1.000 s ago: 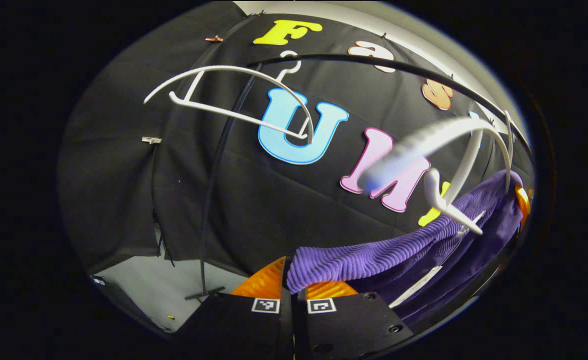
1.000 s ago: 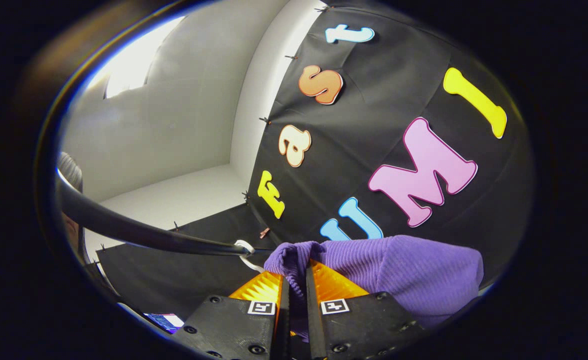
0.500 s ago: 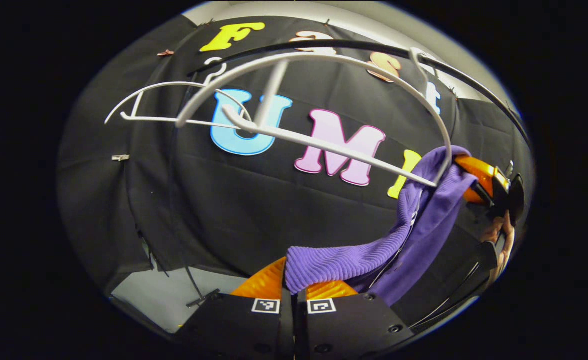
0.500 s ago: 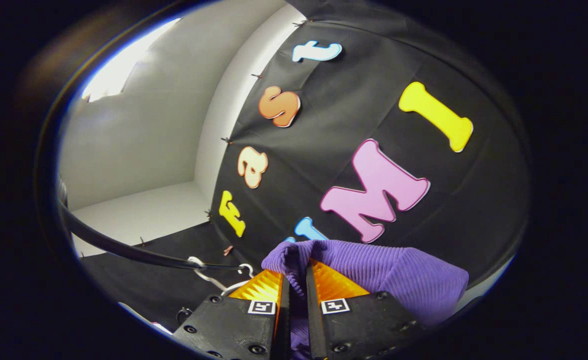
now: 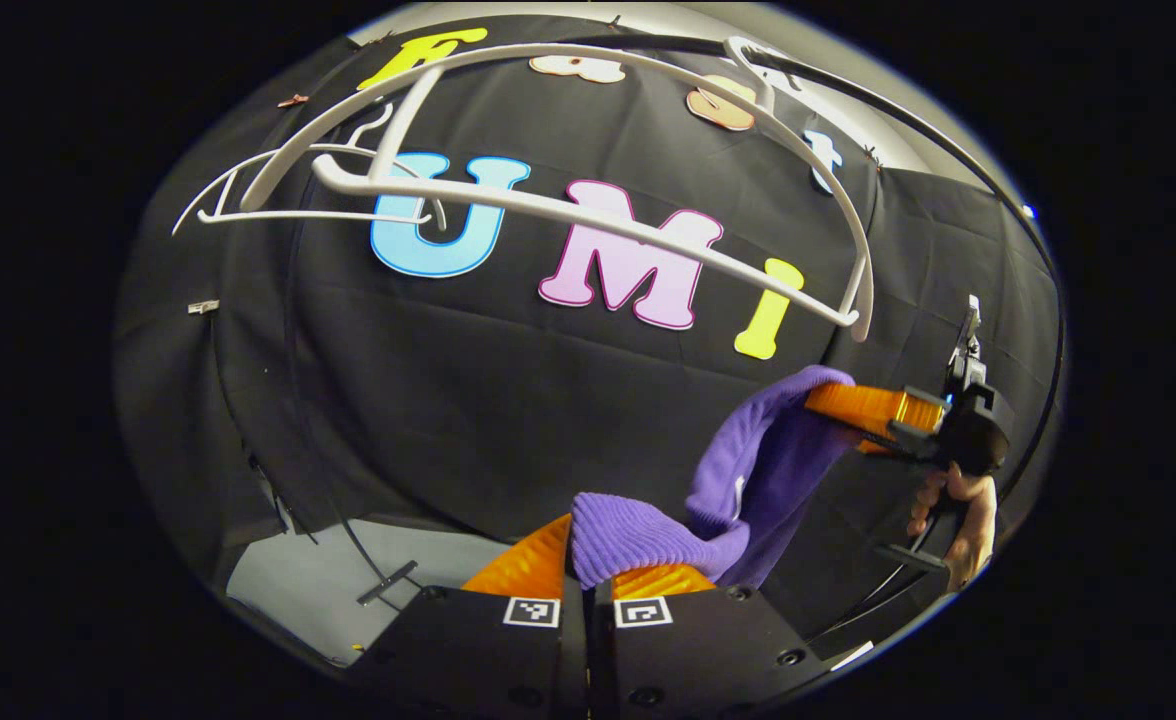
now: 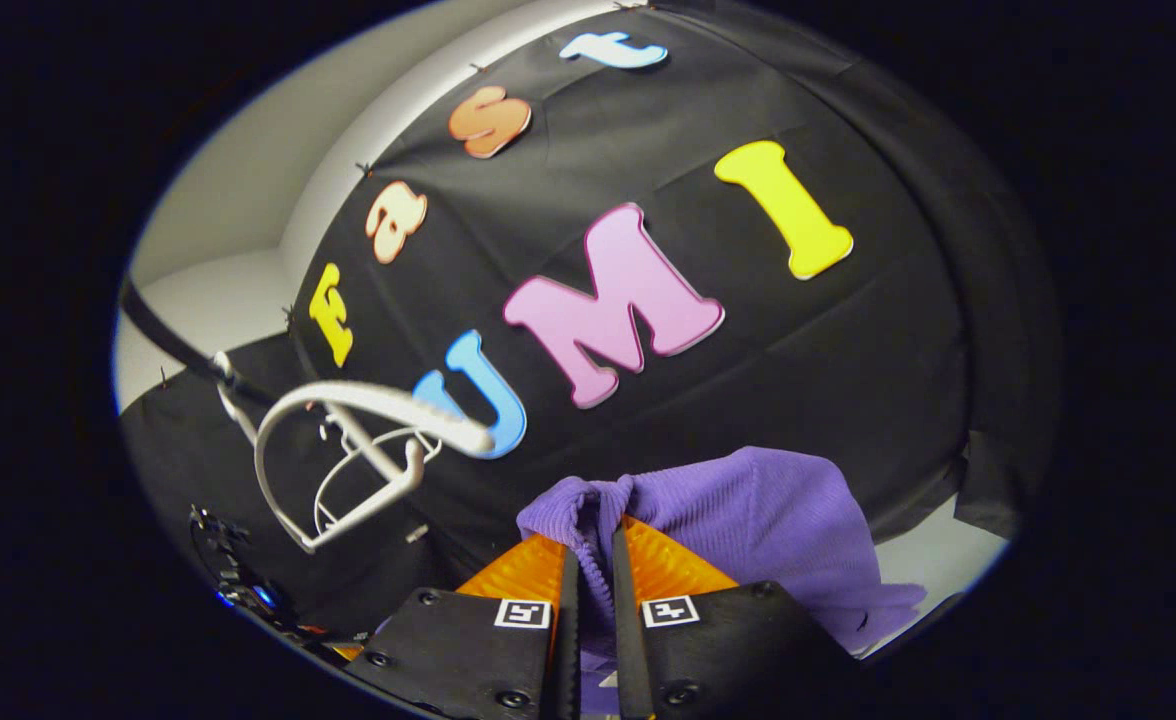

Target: Grasp the clothes on the hanger with both hands and then place them into the laundry hamper below.

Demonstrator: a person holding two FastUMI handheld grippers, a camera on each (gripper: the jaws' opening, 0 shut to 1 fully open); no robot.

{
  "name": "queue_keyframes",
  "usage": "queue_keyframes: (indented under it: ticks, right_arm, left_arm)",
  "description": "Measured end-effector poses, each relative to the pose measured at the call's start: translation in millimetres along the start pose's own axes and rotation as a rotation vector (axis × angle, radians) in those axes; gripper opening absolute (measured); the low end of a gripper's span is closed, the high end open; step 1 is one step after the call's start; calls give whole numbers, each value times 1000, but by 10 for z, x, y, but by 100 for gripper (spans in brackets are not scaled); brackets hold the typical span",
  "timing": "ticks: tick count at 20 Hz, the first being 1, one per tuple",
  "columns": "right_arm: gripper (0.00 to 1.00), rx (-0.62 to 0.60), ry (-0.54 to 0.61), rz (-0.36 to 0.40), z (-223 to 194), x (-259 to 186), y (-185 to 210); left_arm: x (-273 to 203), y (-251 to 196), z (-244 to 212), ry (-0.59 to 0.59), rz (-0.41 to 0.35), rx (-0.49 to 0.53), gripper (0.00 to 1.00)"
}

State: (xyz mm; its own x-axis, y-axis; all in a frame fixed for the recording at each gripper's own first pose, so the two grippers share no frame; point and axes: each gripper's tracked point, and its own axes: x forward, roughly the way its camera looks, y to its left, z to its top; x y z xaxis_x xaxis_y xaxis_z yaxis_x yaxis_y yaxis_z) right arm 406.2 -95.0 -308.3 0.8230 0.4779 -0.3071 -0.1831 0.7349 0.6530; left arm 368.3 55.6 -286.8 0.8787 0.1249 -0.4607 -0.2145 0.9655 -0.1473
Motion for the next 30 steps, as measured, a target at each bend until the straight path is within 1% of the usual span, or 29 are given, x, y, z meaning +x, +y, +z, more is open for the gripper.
queue_keyframes:
  ticks: [3,5,6,8,10,11,14,16,18,20,22,24,27,28,30]
  right_arm:
    - [19,-73,119,74,-460,-200,329]
    - [19,-75,182,112,-695,-329,526]
    - [19,-92,217,117,-834,-340,563]
    - [19,-130,292,102,-1107,-352,515]
    - [19,-106,346,111,-1268,-358,609]
    - [13,-109,364,116,-1332,-364,649]
    - [13,-146,422,122,-1673,-464,740]
    - [13,-135,484,126,-1895,-527,781]
    - [13,-132,534,109,-2119,-624,770]
    - [13,-159,569,72,-2308,-686,719]
    - [13,-194,594,49,-2412,-720,695]
    - [13,-258,627,15,-2536,-736,624]
    - [13,-393,694,-56,-2704,-783,439]
    - [13,-427,714,-63,-2731,-834,375]
    - [13,-444,751,-59,-2858,-906,381]
  left_arm:
    - [-37,26,-132,32,6,-17,6]
    - [-87,12,-215,46,10,-28,6]
    - [-100,6,-251,55,10,-37,6]
    - [-126,30,-362,79,20,-49,6]
    - [-131,57,-466,108,35,-59,6]
    - [-143,82,-513,118,39,-66,6]
    - [-227,109,-660,159,50,-76,6]
    - [-284,93,-781,189,46,-75,6]
    - [-283,59,-897,224,34,-67,6]
    - [-269,54,-1034,262,36,-64,6]
    - [-288,54,-1185,298,44,-69,6]
    - [-321,112,-1310,340,51,-67,6]
    - [-257,74,-1498,426,57,-63,6]
    - [-255,76,-1546,446,58,-66,6]
    - [-277,119,-1666,487,66,-66,5]
